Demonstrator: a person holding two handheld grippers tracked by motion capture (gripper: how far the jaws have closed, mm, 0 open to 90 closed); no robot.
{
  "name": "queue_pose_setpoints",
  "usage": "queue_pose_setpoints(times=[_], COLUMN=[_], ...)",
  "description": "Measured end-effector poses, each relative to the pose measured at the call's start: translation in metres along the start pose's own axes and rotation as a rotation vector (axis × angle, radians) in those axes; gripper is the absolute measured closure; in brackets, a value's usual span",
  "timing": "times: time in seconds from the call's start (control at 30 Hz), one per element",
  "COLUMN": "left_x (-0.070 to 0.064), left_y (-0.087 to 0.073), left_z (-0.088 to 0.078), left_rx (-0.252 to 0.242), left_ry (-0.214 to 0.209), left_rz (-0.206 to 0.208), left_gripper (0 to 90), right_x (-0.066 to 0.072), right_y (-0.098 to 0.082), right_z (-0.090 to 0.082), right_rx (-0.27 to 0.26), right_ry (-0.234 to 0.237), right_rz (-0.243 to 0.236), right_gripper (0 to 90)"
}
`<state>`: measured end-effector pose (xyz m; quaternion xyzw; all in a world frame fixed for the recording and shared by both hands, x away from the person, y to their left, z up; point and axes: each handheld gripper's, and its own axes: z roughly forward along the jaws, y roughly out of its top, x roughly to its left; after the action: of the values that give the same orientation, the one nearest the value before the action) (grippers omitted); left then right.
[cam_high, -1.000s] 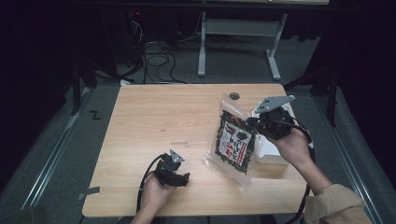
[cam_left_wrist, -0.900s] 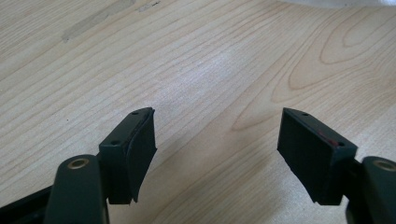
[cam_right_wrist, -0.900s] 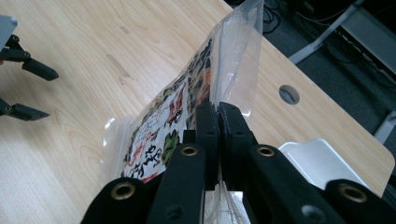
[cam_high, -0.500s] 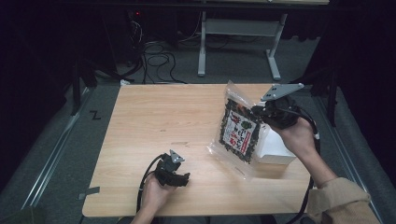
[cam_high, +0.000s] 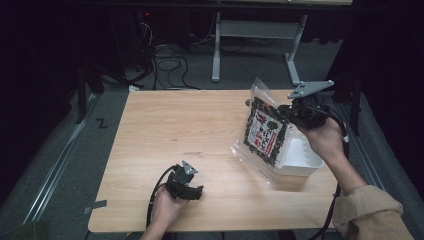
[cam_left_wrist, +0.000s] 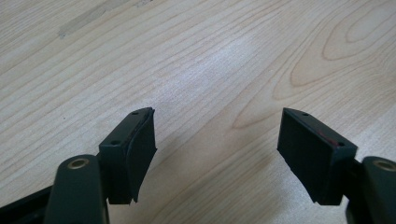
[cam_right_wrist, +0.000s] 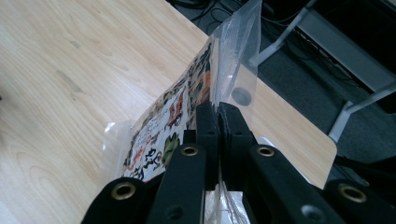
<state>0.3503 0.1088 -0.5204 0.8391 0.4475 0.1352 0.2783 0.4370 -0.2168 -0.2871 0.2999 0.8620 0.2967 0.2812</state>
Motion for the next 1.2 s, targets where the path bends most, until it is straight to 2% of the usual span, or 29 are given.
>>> queue_pose_setpoints(times=[0.27, 0.7, 1.2], left_x=[0.001, 0.001, 0.001], left_y=[0.0, -0.001, -0.001], left_z=[0.0, 0.0, 0.001], left_rx=[0.001, 0.005, 0.007], left_ry=[0.0, 0.001, 0.0], left_rz=[0.0, 0.001, -0.004], left_gripper=[28.3, 28.3, 28.3], right_x=[-0.011, -0.032, -0.046], right_y=[0.001, -0.002, -0.011], right_z=[0.004, 0.008, 0.015], right_rx=[0.002, -0.007, 0.004], right_ry=[-0.033, -0.115, -0.187], right_rz=[0.028, 0.076, 0.093], right_gripper=[88.9, 88.9, 89.1])
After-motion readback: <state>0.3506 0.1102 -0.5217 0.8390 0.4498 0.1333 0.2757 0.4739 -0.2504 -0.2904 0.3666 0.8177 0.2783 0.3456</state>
